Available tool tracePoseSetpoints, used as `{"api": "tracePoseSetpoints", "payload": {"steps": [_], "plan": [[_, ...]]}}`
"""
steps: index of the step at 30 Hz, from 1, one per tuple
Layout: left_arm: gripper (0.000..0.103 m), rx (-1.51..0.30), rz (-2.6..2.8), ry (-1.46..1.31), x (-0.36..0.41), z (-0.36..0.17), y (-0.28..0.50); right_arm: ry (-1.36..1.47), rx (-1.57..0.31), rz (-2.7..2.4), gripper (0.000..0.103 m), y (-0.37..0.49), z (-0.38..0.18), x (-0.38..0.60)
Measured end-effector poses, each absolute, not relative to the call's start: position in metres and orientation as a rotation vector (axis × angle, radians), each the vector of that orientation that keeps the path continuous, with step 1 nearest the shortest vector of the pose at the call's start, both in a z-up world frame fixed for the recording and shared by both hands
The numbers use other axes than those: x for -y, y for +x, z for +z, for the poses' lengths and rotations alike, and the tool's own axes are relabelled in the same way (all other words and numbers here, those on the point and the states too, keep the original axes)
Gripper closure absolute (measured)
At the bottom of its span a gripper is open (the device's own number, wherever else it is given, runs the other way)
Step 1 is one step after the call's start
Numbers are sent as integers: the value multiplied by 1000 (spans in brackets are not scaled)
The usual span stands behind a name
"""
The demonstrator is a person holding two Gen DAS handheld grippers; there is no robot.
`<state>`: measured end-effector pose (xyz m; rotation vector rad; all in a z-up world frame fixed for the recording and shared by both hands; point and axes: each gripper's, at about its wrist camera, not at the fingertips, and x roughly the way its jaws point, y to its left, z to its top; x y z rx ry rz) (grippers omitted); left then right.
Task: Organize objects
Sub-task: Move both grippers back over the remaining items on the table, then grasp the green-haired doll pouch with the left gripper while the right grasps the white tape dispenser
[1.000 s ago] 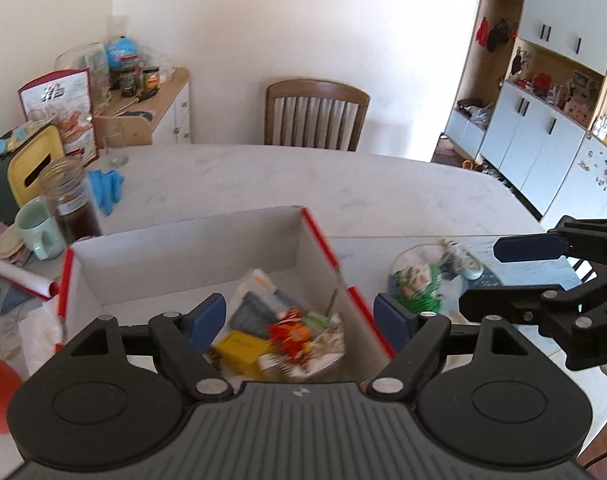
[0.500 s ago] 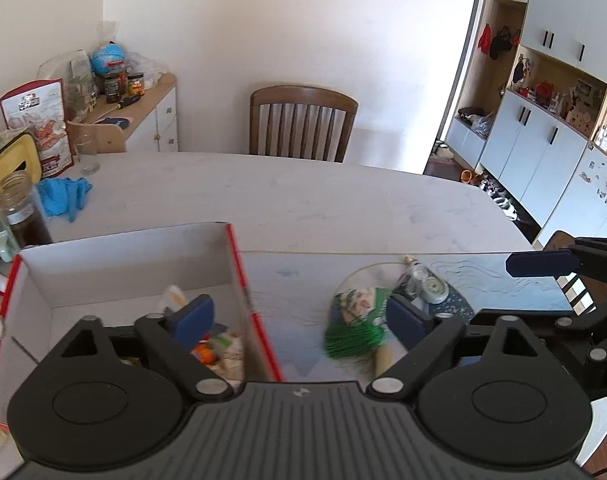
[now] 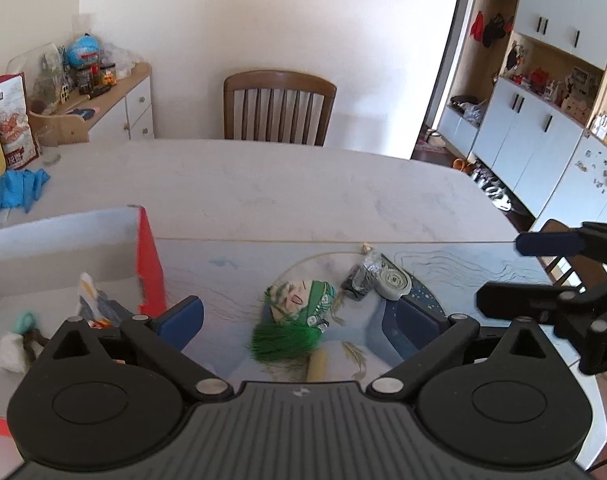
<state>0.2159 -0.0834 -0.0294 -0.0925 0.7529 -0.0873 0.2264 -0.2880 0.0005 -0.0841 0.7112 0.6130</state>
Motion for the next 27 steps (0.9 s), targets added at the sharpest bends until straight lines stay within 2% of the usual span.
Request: {"api": "tracePoseSetpoints", "payload": {"steps": [14, 27], "plan": [[0, -807, -4, -76, 110, -79, 249, -95, -804, 538, 7, 272, -54, 344], [0, -869, 18, 25, 124, -130, 307, -150, -915, 559, 12, 333, -118, 323]]}}
